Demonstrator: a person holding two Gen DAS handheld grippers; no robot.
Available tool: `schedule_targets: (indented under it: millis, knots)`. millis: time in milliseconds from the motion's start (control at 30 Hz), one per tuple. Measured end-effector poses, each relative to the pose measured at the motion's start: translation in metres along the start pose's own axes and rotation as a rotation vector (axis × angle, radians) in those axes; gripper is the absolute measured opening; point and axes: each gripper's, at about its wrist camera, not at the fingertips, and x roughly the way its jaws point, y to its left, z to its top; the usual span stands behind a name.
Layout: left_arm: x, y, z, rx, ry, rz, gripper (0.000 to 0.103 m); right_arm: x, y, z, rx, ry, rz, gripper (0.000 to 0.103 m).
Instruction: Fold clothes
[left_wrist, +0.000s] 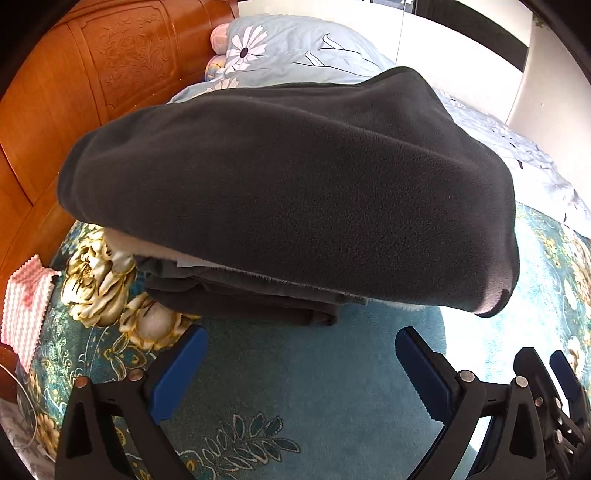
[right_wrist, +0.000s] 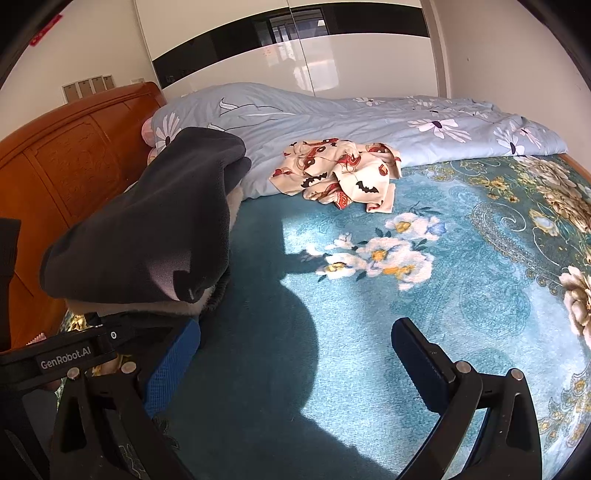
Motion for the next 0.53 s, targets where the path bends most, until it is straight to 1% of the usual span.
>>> schedule_targets:
  millis: [100,267,367,533]
  knots:
    - [0.004,-0.005,0.001,0.003,-0.008,0.037,0.103,0.000,-0.003,0.000,0.005,-0.004,0.004,0.103]
    - [0.005,-0.009,-0.002,0.014,-0.009,0.025,0.103,0.000,-0.004,0.001,0.007,-0.012,0.037,0.103]
    - [0.007,-0.009,-0.001,0.016,-0.009,0.041,0.103,-0.001,0.000,0.001,-0.009,-0.022,0.068,0.103]
    - [0.012,-0.008,-0.002,0.012,0.016,0.066,0.103,0.001,0.005,-0.001,-0.023,-0.017,0.098,0.103]
